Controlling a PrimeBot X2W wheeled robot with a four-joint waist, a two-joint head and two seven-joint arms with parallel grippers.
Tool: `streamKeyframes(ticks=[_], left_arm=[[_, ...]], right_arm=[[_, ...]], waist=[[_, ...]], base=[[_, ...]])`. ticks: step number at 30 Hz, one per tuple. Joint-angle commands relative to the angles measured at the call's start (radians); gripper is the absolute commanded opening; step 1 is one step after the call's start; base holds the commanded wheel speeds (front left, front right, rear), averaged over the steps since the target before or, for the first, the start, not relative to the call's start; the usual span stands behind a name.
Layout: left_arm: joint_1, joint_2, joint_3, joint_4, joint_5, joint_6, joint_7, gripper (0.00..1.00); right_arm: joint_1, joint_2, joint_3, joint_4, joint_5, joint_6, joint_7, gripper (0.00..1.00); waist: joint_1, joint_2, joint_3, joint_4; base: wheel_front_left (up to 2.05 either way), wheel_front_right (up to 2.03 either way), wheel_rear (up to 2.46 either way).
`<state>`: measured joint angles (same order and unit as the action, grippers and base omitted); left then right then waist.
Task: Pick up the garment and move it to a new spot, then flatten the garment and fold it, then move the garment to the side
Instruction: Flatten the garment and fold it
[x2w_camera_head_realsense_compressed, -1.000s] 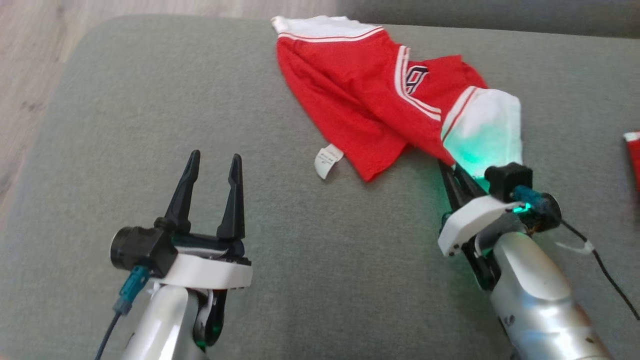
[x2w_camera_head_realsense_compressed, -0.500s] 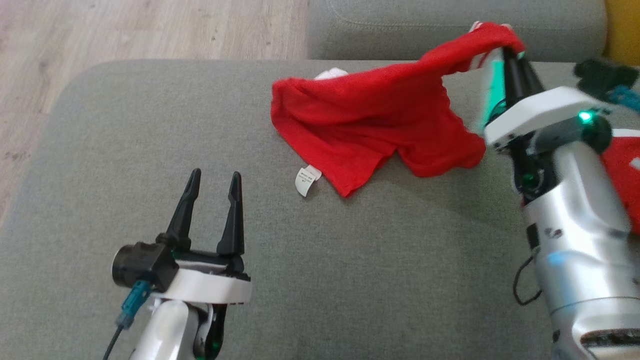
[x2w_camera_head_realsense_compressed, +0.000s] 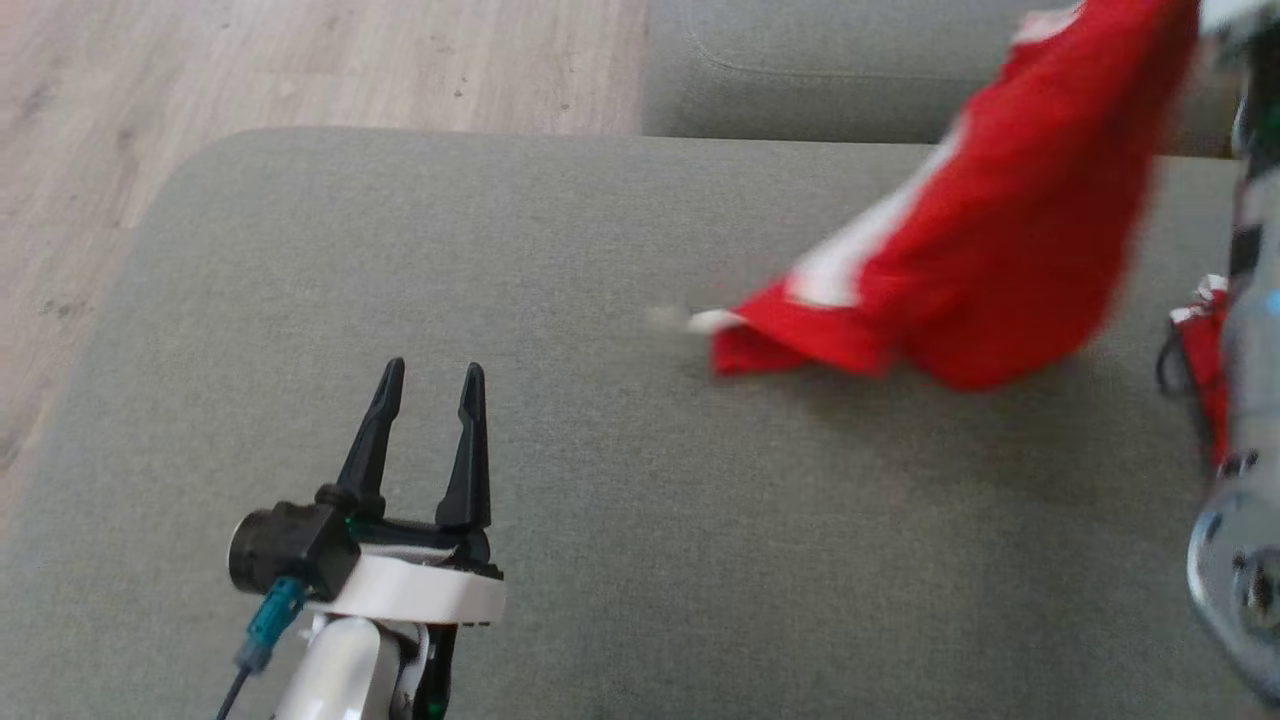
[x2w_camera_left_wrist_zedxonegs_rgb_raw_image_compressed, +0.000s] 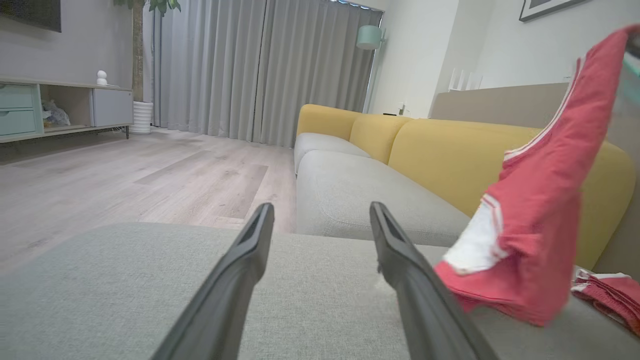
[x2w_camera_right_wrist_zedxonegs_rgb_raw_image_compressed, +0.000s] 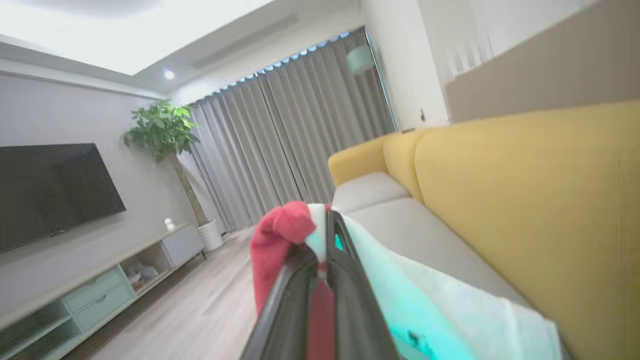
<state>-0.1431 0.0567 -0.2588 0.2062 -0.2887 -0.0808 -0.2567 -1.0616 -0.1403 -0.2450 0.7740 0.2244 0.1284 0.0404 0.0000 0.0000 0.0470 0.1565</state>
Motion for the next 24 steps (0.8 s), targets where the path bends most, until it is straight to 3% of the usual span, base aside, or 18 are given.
streamKeyframes(ticks=[1,7,14,15,17,24], left_arm=[[-0.022,0.000,0.031,-0.032,0.002,-0.003,-0.005,1.00],[-0.006,-0.002,0.036,-0.032,0.000,-0.001,-0.005,1.00],[0.005,-0.004,0.042,-0.039,-0.002,0.003,-0.005,1.00],[0.005,-0.004,0.040,-0.039,-0.001,0.002,-0.005,1.00],[0.005,-0.004,0.041,-0.039,-0.001,0.001,-0.005,1.00],[-0.003,-0.005,0.066,-0.037,-0.003,0.000,-0.005,1.00]], right_arm=[[-0.085,0.017,0.019,-0.031,-0.024,0.002,-0.023,0.00],[-0.208,0.058,0.034,0.002,-0.124,0.002,-0.135,0.00],[-0.141,0.088,0.151,0.021,-0.165,0.002,-0.225,0.00],[-0.086,0.089,0.247,0.019,-0.078,0.002,-0.238,0.00],[-0.054,0.089,0.289,0.011,-0.044,0.002,-0.244,0.00],[0.250,0.090,0.626,-0.131,0.167,0.002,-0.251,0.00]], waist=[[0.0000,0.0000,-0.006,0.008],[0.0000,0.0000,-0.020,0.024],[0.0000,0.0000,-0.028,0.032],[0.0000,0.0000,-0.027,0.036],[0.0000,0.0000,-0.026,0.036],[0.0000,0.0000,-0.012,0.021]], base=[[0.00,0.00,0.00],[0.00,0.00,0.00],[0.00,0.00,0.00],[0.00,0.00,0.00],[0.00,0.00,0.00],[0.00,0.00,0.00]])
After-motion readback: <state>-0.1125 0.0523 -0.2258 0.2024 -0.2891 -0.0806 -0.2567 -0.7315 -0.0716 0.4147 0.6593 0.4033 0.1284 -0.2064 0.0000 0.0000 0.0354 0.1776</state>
